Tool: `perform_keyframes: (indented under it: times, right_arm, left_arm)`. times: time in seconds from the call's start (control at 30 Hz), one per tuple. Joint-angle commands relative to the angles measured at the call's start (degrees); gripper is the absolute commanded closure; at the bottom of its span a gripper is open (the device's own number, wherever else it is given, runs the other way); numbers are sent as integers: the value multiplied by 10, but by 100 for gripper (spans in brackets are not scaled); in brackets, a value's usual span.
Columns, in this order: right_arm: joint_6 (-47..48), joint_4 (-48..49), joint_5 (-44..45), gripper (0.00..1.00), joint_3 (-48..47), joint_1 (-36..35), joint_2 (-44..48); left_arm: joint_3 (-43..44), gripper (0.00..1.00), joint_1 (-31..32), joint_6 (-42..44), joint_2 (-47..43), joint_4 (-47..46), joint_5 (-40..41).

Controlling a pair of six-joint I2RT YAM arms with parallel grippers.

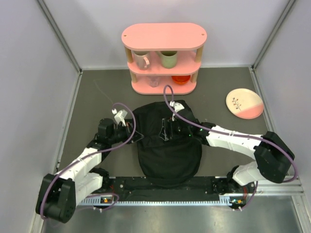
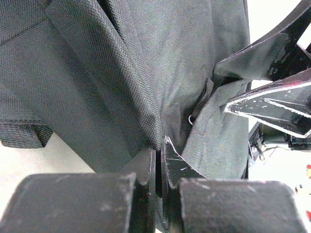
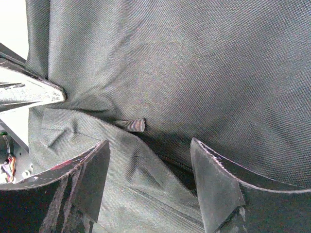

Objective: Pack the student bag
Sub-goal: Zip the student bag at the center of the board.

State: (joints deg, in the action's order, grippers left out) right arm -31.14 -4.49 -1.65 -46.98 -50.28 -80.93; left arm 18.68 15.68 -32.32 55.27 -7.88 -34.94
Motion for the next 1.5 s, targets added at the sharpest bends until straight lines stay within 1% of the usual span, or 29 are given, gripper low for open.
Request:
perform_keyframes:
  times: [0.0,0.03,0.07,0.1,0.17,0.2,0.27,0.3,0.33,0.4,0.47,0.5,0.6,0.67,0.83,0.9,0.93,0.97,1.0,1.03,1.07,1.1,1.13,1.17,1.2,1.23,1.3,1.33,1.47]
  right_arm:
    - [-25,-46,14,40,29,-12,3]
    - [-28,-44,14,43,29,-12,2]
    - [-28,-42,10,48,27,-11,-2]
    - [-29,-39,-3,70,26,-12,-4]
    - [-40,-31,-6,91,22,-13,-4]
    - [-47,-32,13,100,22,-12,-2]
    - [-73,-53,56,100,21,-12,6]
    - [-80,-63,107,100,21,-12,16]
    - [-89,-75,136,100,20,-11,23]
    - [-112,-99,181,100,28,7,44]
    - [-127,-104,195,100,44,30,62]
    - [-127,-104,203,100,51,53,71]
    - [-113,-106,218,100,64,83,103]
    - [-104,-111,221,100,67,91,121]
    - [-106,-114,234,100,83,98,147]
    - [-110,-114,216,100,86,98,154]
    - [-109,-99,204,98,88,97,160]
    - [-98,-84,187,83,93,98,175]
    - [-93,-61,148,77,98,98,183]
    - [-87,-26,127,72,103,98,190]
    - [-83,-8,111,55,104,97,194]
    - [-81,5,80,47,103,98,199]
    - [-75,17,65,41,91,98,197]
    - [-64,26,49,32,81,98,190]
    - [-56,22,19,30,67,97,166]
    - [-47,9,-5,30,25,98,145]
    - [-27,-32,-50,30,-18,98,105]
    - [-24,-45,-58,30,-50,97,62]
    - [13,-100,-98,32,-115,98,-18]
  left_arm:
    - [29,100,1,13,17,-27,-1]
    - [36,100,1,12,19,-25,-3]
    - [39,100,1,13,20,-24,-4]
    - [40,100,1,13,20,-25,-6]
    - [40,100,1,10,16,-24,-5]
    - [38,100,1,10,14,-24,-6]
    - [35,100,1,13,6,-14,0]
    - [34,100,1,13,3,-8,5]
    - [35,100,1,16,-1,0,23]
    - [36,100,1,25,-9,29,35]
    - [41,100,1,32,-22,51,56]
    - [42,100,1,34,-24,62,65]
    - [51,100,-6,49,-30,76,80]
    - [55,100,-11,51,-26,76,86]
    - [75,100,-17,51,-8,76,70]
    - [75,100,-17,48,-9,70,45]
    - [73,100,-17,47,-10,58,38]
    - [72,100,-17,46,-10,52,33]
    - [68,100,-17,47,-10,47,25]
    - [66,100,-17,48,-7,38,12]
    - [65,100,-17,52,-3,38,4]
    - [64,100,-17,53,-2,38,-1]
    - [61,100,-16,54,0,37,-15]
    - [58,100,-17,55,3,31,-21]
    - [51,100,-17,55,4,26,-24]
    - [49,100,-17,54,4,22,-28]
    - [42,100,-17,52,4,14,-33]
    - [39,100,-17,52,2,11,-33]
    - [36,100,-17,57,0,5,-45]
